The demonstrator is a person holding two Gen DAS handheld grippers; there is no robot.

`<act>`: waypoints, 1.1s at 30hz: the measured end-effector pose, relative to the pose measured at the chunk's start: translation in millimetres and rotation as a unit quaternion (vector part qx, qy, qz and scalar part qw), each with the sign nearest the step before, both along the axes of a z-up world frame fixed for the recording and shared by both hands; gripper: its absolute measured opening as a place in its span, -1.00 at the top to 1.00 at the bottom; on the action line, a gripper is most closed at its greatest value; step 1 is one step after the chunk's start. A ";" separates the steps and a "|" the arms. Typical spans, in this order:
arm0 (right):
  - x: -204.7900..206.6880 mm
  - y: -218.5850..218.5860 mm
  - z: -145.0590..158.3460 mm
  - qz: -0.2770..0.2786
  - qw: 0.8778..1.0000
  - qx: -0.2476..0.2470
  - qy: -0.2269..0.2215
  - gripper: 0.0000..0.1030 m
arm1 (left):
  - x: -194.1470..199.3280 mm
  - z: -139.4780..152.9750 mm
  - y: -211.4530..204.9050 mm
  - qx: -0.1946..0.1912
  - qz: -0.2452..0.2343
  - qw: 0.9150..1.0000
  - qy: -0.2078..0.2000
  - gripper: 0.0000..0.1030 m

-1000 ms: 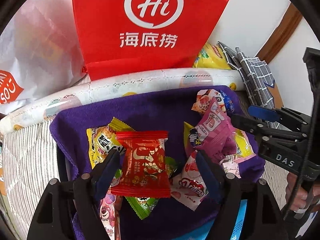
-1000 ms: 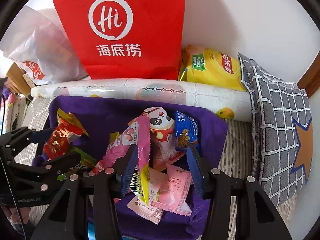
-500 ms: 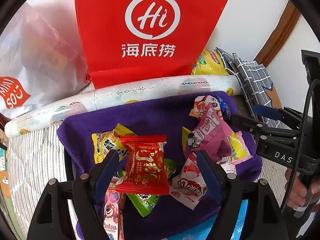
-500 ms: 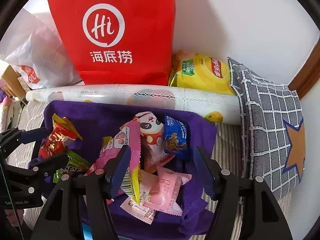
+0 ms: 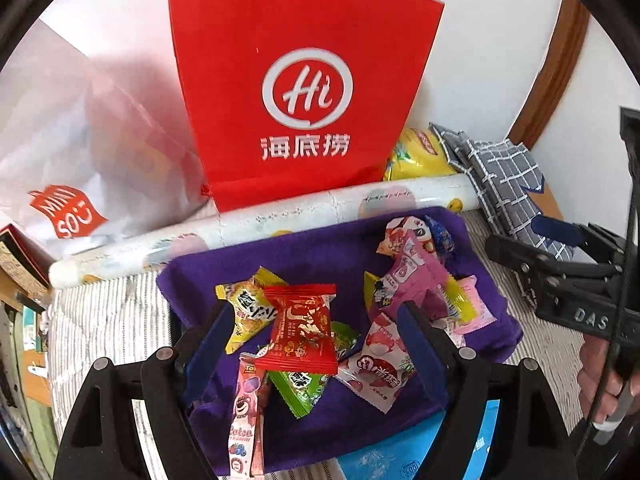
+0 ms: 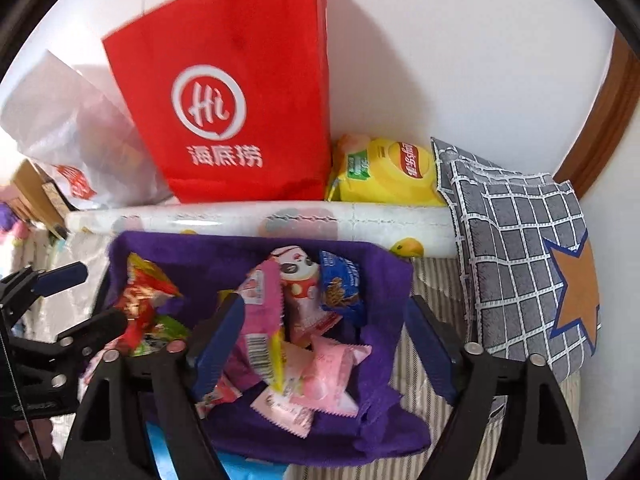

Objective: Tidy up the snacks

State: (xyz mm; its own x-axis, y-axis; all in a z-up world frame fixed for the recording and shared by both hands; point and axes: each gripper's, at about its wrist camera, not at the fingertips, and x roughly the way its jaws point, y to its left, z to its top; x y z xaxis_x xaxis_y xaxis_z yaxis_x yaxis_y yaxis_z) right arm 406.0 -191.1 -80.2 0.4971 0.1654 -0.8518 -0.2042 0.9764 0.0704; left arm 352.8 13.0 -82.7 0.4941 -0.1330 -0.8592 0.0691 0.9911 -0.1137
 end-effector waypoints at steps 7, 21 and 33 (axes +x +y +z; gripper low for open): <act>-29.5 2.4 17.2 -0.006 1.000 -0.022 -0.001 -0.67 | -22.7 16.2 11.9 -0.037 0.019 0.999 -0.006 -0.59; -131.2 -5.1 82.5 -0.024 0.997 0.041 -0.064 -0.67 | -115.2 63.4 18.6 -0.033 0.040 0.997 -0.052 -0.60; -225.3 -14.6 112.2 -0.038 0.992 0.040 -0.110 -0.68 | -211.2 102.8 -3.1 0.007 0.045 0.991 -0.125 -0.78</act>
